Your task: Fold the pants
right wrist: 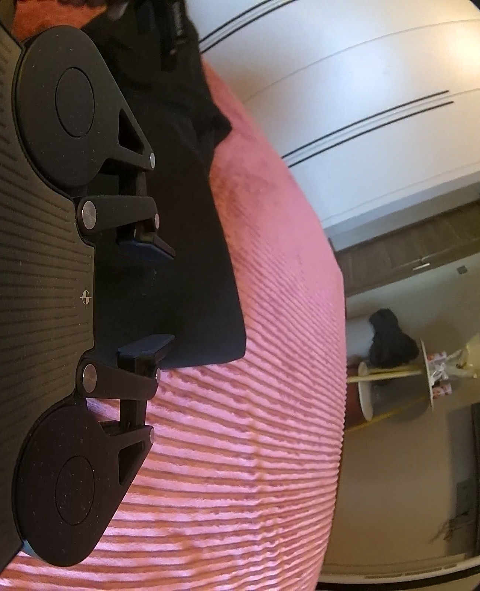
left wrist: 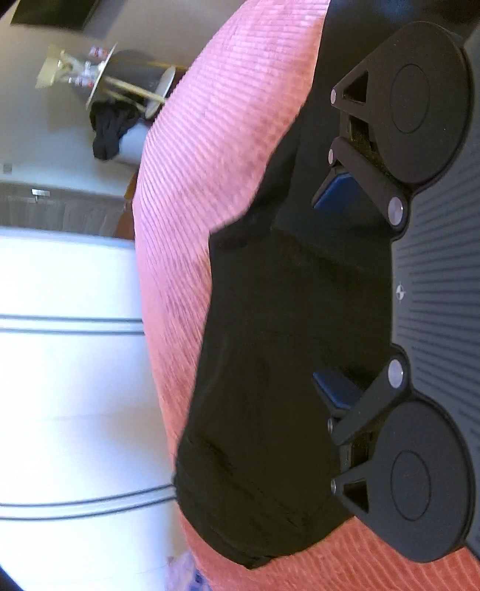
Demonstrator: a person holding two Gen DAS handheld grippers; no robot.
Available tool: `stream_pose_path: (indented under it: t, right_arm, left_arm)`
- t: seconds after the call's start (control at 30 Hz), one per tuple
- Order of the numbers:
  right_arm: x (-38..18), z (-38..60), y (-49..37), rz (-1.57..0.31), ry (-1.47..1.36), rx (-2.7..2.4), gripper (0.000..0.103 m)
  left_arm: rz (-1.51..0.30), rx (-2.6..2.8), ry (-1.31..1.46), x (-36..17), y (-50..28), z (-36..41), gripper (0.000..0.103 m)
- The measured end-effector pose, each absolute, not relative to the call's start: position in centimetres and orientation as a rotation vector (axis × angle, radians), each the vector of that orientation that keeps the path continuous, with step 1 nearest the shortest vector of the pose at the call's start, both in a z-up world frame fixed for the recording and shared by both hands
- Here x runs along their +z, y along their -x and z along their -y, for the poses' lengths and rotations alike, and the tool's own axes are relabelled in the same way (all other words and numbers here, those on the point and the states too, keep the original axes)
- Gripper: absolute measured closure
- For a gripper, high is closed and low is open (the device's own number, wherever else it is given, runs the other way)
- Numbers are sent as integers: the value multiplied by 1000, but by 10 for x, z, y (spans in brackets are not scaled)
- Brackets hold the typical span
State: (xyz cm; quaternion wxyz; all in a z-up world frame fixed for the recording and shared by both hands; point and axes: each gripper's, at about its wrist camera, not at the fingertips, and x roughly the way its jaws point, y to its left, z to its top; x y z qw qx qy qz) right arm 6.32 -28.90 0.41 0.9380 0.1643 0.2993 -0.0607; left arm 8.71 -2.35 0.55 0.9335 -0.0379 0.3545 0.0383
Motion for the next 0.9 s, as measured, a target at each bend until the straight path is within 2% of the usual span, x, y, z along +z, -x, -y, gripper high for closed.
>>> stream_pose_path:
  t: [0.13,0.17,0.2,0.27,0.37,0.5,0.63,0.73,0.9]
  right_arm:
    - [-8,284,-72,-664,-228,-204,68]
    - [-11,282,-75,-677,-194,-227,68]
    - [-13,282,-77,-683,-172,-240,66]
    - [-17,286,-81,-700,-183,-279,47]
    - [-19,302,-84,-700,-279,-268,46]
    - [-19,299,-84,-687,-246,-271,45]
    - [-4,292,-78,-631,-221,-300,55]
    - [12,287,-68,-543,-224,-238,54]
    - [4,262,-74,-653,-155,-125,64]
  left_arm:
    - [-700,-63,8,6,-79,62,9]
    - [-706,-101,-24,3,-80,74,9]
    - [-716,-122,-47,-1,-81,82,9]
    - [-752,-165,-76,-12,-85,95,9]
    - [-813,-169,-96,-26,-92,103,9]
    - [-829,-143,-66,-34,-97,99,6]
    - [-833,-126,-42,-40,-106,92,4]
    - [-831,-125,-40,-37,-105,89,4]
    - [-836,-126,-28,-37,-106,87,4]
